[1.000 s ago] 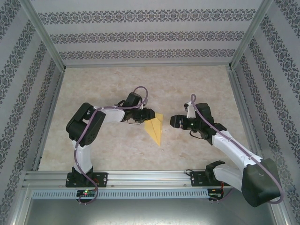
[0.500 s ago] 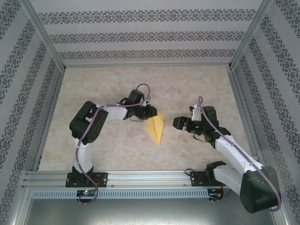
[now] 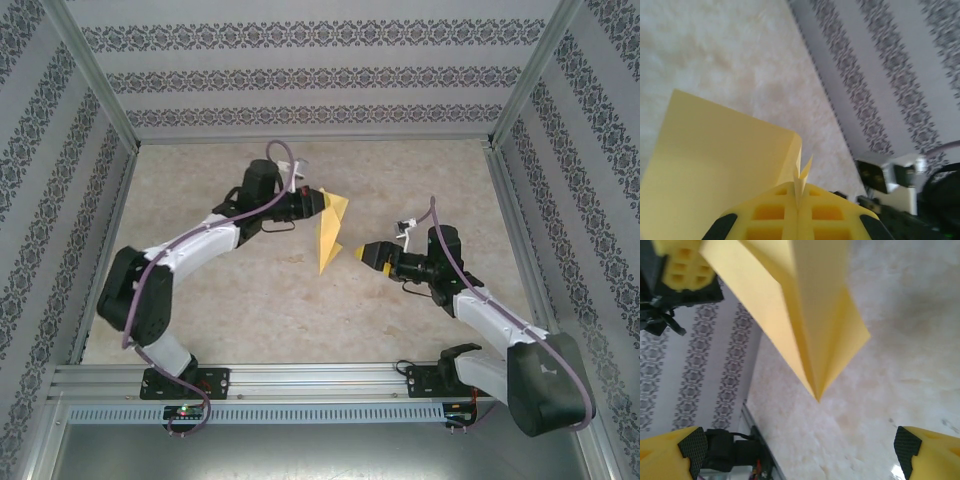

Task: Fold a paper plane with a square sheet of paper (fold left side to right side)
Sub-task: Turn over the paper at the center of the table.

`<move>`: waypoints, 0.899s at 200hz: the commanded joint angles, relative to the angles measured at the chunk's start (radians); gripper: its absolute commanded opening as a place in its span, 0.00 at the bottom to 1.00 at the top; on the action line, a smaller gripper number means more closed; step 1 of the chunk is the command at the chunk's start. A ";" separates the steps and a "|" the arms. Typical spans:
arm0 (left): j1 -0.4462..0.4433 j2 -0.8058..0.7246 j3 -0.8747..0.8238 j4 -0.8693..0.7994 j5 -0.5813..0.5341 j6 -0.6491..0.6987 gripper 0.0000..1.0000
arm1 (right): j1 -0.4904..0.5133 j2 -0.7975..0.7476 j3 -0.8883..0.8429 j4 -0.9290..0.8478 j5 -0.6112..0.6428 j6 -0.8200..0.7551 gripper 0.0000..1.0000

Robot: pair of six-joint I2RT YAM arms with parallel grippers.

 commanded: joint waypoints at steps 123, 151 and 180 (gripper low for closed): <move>0.039 -0.189 0.010 0.151 0.034 -0.197 0.00 | 0.250 0.345 0.140 0.728 -0.012 0.333 0.93; 0.039 -0.189 0.003 0.150 0.031 -0.227 0.00 | 0.256 0.354 0.158 0.745 -0.013 0.330 0.83; 0.039 -0.185 -0.023 0.155 0.015 -0.255 0.00 | 0.254 0.339 0.167 0.746 -0.018 0.327 0.65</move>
